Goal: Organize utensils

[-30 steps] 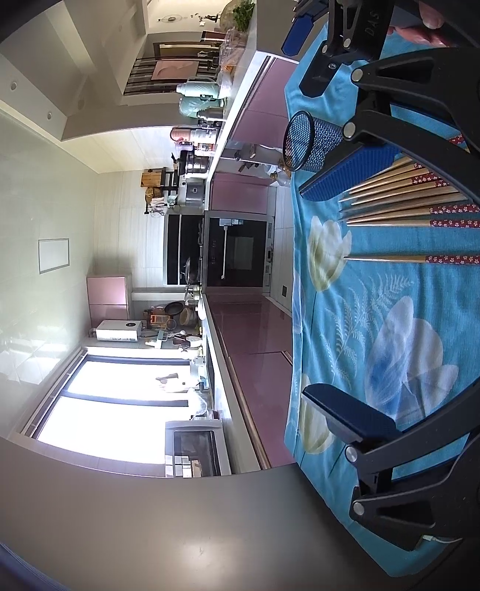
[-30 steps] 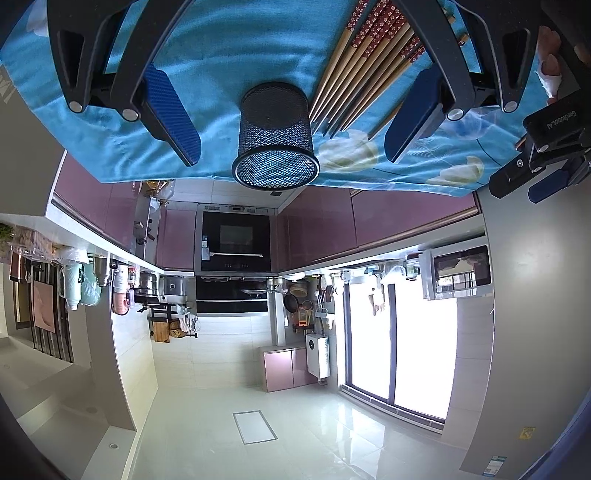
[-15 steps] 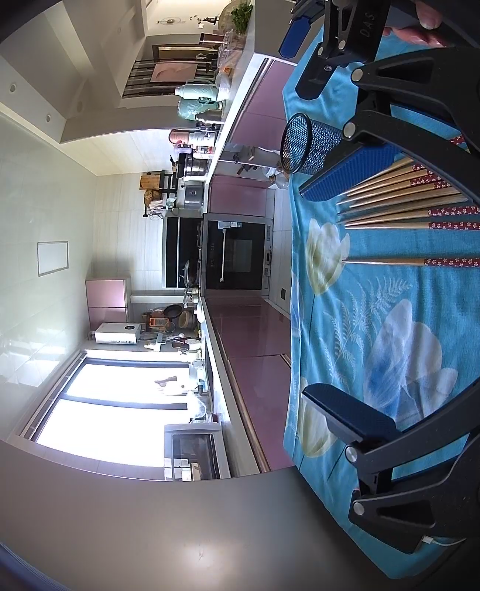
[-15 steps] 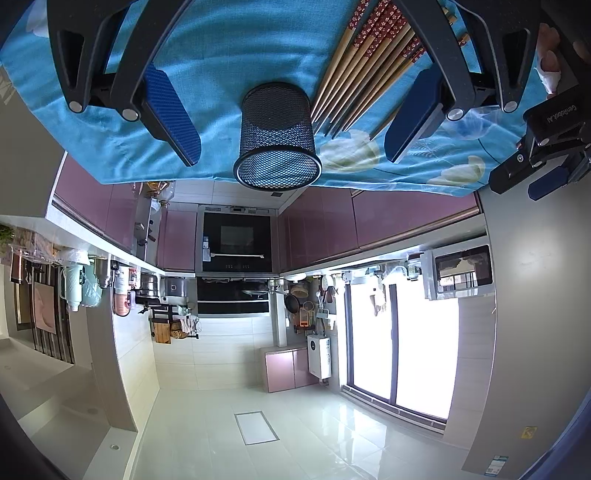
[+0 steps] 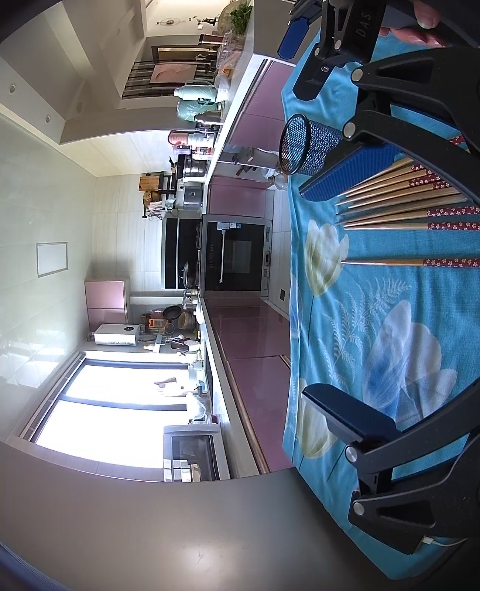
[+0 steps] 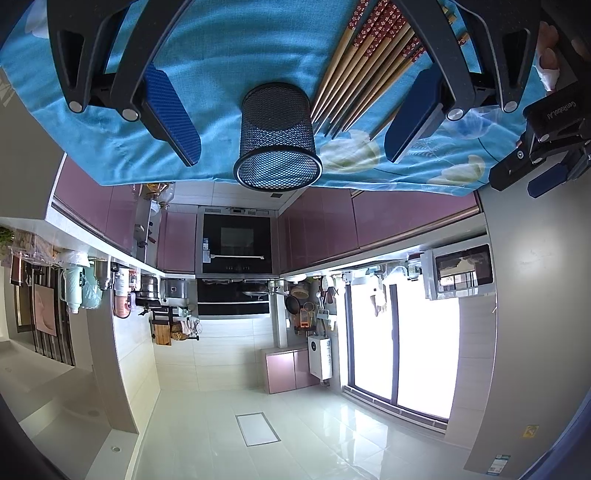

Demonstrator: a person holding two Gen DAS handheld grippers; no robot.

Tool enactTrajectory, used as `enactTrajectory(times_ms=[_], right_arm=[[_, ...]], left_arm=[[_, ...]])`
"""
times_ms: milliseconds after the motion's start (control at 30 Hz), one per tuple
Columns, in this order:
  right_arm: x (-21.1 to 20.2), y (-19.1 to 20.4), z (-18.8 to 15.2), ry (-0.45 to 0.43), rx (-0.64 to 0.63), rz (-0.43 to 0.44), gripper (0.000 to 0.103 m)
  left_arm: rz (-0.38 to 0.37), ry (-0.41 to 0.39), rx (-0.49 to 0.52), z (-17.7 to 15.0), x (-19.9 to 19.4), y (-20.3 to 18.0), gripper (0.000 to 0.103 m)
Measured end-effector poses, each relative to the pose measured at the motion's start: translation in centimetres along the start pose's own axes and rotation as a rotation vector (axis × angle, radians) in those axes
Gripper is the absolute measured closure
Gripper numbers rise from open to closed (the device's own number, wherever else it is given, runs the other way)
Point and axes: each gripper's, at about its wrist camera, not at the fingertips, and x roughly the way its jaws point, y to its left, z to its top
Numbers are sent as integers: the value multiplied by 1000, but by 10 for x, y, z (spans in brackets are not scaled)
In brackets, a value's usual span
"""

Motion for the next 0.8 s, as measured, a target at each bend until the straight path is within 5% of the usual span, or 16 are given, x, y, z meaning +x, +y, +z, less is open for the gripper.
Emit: enactTrajectory(times_ms=[800], right_arm=[[8, 3, 1, 57, -5, 33, 7]], left_arm=[[-32, 53, 19, -4, 12, 1, 6]])
